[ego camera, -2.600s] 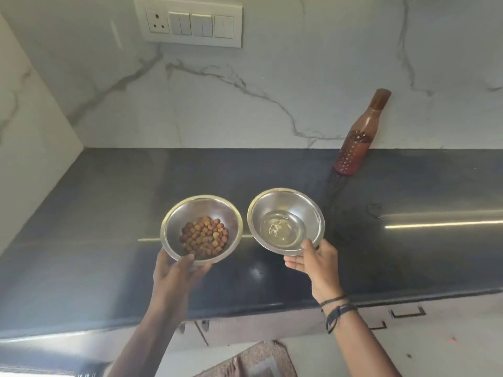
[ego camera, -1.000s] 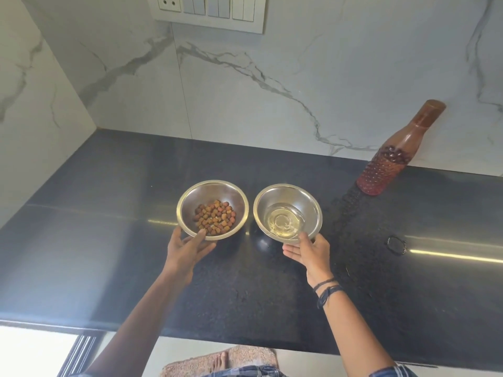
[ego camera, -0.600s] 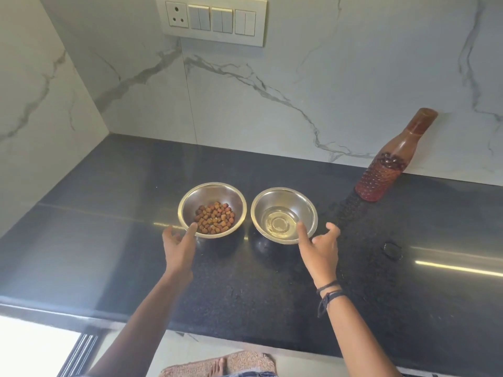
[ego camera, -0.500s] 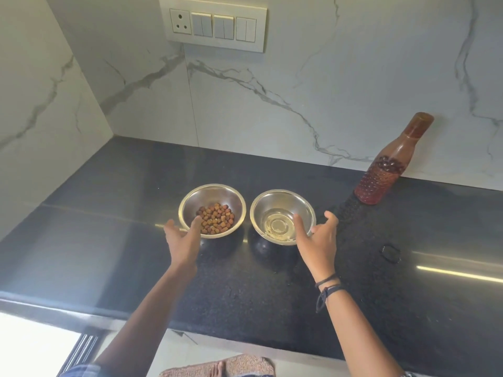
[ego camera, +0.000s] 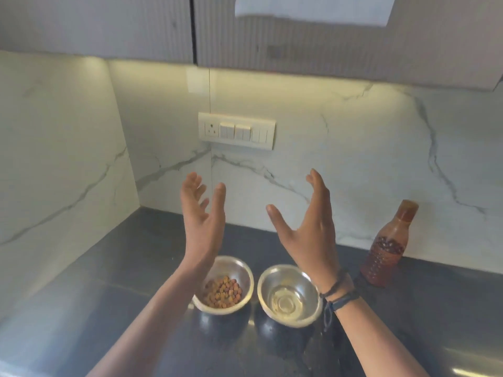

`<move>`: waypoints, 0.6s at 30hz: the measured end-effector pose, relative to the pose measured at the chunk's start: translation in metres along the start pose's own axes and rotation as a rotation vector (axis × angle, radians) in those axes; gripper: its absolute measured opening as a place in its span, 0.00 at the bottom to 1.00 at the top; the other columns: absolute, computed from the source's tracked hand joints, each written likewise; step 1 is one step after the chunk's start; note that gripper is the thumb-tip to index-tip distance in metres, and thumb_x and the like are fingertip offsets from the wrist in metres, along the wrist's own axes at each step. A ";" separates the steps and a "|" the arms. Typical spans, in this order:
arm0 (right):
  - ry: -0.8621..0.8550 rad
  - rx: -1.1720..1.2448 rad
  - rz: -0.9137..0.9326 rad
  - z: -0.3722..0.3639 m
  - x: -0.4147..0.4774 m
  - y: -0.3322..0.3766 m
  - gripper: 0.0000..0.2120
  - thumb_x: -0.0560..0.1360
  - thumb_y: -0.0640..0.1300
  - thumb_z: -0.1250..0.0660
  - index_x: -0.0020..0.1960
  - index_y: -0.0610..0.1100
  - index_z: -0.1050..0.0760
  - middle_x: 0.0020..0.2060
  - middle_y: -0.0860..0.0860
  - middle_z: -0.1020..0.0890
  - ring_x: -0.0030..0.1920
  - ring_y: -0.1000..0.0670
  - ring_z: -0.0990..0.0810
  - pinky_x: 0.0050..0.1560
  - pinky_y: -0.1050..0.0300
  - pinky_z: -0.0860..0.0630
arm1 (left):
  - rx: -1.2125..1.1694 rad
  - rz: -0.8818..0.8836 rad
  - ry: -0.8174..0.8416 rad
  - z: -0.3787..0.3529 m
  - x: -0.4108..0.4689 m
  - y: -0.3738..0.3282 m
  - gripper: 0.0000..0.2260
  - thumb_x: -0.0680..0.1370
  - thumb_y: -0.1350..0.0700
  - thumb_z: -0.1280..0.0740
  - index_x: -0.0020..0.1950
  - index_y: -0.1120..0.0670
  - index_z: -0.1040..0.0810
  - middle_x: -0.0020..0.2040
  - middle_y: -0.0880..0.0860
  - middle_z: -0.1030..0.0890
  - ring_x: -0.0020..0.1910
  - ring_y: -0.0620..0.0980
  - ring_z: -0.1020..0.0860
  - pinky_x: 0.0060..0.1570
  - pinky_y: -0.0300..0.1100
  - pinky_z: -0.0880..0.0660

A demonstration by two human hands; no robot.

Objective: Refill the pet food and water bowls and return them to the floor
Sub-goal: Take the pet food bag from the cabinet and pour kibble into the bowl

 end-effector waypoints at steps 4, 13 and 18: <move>-0.111 -0.102 0.224 0.003 0.057 0.058 0.43 0.75 0.57 0.28 0.79 0.38 0.44 0.76 0.44 0.35 0.77 0.47 0.37 0.73 0.49 0.32 | -0.057 -0.295 0.017 0.002 0.054 -0.079 0.22 0.83 0.53 0.38 0.75 0.54 0.38 0.72 0.49 0.32 0.69 0.40 0.31 0.70 0.42 0.33; -0.184 -0.533 0.413 -0.039 0.175 0.132 0.50 0.68 0.55 0.23 0.79 0.36 0.44 0.78 0.40 0.40 0.79 0.39 0.42 0.78 0.46 0.45 | 0.317 -0.856 0.183 -0.011 0.207 -0.174 0.26 0.85 0.51 0.48 0.78 0.66 0.44 0.78 0.64 0.40 0.78 0.59 0.43 0.77 0.52 0.47; -0.225 -0.914 0.342 -0.064 0.213 0.145 0.51 0.67 0.49 0.23 0.81 0.40 0.48 0.80 0.41 0.45 0.80 0.41 0.46 0.76 0.36 0.45 | 0.641 -1.041 0.188 -0.020 0.247 -0.155 0.29 0.84 0.46 0.54 0.81 0.61 0.54 0.82 0.59 0.54 0.80 0.56 0.57 0.78 0.52 0.59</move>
Point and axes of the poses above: each hand's wrist, its own x-axis towards the middle knuckle, its own z-axis out of the back of the hand, y = z × x, the point moved 5 cm from there along x, towards the middle knuckle
